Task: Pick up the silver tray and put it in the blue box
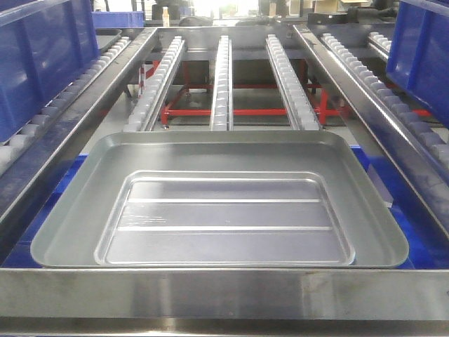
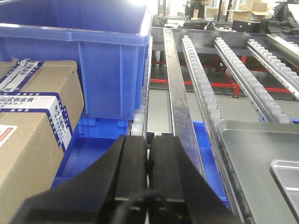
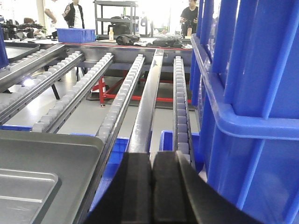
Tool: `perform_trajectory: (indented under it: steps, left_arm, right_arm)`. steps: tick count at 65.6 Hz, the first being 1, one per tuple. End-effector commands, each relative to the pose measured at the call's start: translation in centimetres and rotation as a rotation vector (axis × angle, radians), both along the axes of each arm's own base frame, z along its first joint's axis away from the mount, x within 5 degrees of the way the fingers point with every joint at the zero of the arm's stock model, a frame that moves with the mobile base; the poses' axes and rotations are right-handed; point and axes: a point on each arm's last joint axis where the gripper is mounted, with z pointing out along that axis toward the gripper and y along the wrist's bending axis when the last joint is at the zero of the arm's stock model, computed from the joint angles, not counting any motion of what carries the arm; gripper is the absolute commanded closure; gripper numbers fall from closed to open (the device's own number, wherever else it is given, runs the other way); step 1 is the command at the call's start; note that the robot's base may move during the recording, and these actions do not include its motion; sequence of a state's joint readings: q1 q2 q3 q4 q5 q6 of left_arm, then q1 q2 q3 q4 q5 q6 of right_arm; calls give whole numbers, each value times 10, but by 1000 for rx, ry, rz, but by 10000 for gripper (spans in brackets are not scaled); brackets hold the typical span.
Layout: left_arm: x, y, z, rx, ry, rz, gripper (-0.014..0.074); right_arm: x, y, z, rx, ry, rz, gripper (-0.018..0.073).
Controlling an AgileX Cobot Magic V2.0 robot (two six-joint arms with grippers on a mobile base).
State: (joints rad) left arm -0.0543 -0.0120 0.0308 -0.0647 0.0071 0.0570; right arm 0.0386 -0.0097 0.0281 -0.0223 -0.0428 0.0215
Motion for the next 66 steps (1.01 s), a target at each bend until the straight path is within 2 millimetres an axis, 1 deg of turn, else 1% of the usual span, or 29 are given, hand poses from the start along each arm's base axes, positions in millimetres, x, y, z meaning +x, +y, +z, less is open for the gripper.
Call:
perform_trajectory:
  steps: [1,57,62,66]
  left_arm:
    - [-1,1,3,-14,-89,8,603]
    - [-1,1,4,-15,-98,9,603]
    - [-2,1,8,-16,-124,10,602]
    - [-3,1,16,-16,-126,8,603]
  right_arm:
    - [-4,0,15,-5,-124,0,503]
    - [-4,0,15,-9,-129,0,503]
    - [-5,0,16,-9,-131,0,503]
    - [-6,0,22,-8,-133,2,503]
